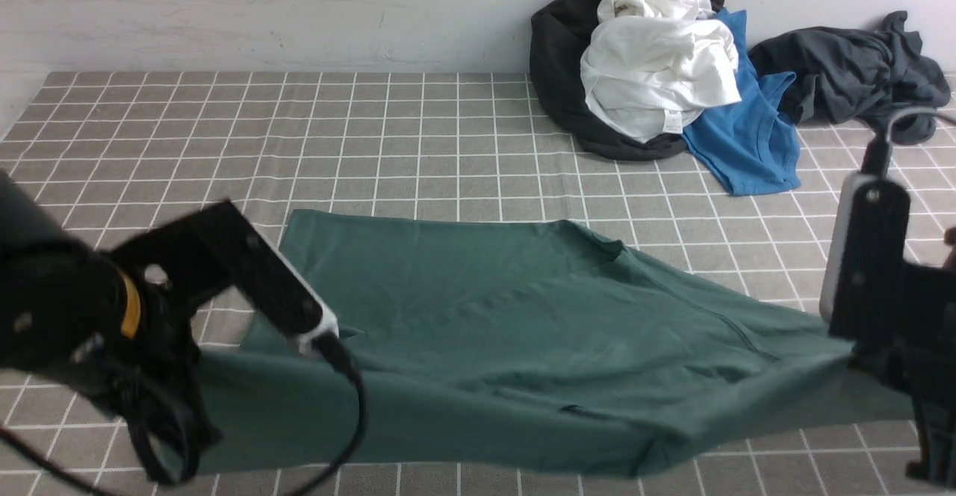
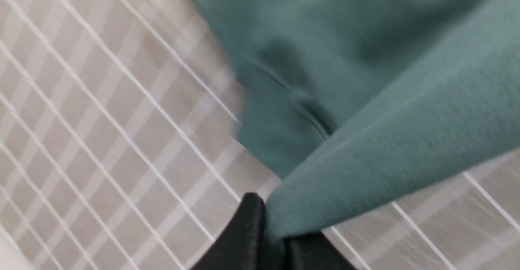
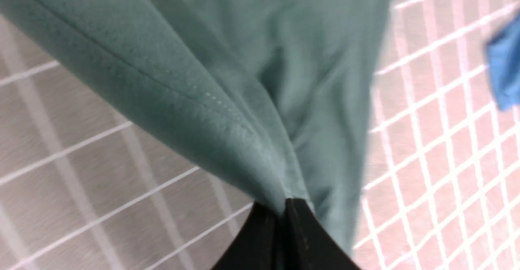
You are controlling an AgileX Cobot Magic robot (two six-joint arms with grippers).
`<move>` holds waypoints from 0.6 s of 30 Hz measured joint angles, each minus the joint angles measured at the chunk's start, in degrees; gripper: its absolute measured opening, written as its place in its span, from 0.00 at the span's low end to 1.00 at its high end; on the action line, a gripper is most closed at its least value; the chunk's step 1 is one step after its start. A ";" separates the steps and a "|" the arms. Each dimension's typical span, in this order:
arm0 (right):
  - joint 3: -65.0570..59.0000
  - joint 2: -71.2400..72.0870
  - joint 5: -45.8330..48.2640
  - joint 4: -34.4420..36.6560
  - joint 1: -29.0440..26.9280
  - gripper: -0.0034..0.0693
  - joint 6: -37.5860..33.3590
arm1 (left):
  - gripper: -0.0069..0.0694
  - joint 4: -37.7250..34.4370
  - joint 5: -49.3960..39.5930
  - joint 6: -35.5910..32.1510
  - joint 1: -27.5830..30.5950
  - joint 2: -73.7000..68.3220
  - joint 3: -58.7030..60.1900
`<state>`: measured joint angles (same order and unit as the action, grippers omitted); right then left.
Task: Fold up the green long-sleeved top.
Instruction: Use both arms to drag the lower edge of the fabric forward and fold it over the upper edge
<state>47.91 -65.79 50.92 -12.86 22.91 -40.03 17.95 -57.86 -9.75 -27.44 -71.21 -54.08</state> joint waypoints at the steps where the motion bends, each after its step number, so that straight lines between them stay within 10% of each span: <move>1: 2.47 -2.16 -0.21 1.15 -2.10 0.05 -0.07 | 0.11 -1.59 1.04 -2.42 2.45 -2.04 -3.13; 18: 27.04 -36.98 -4.07 11.90 -14.02 0.05 -2.10 | 0.13 -6.06 3.65 -10.22 14.45 -37.67 -33.61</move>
<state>74.95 -102.77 46.85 -0.96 8.89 -42.13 11.89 -54.22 -19.97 -12.99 -108.88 -87.70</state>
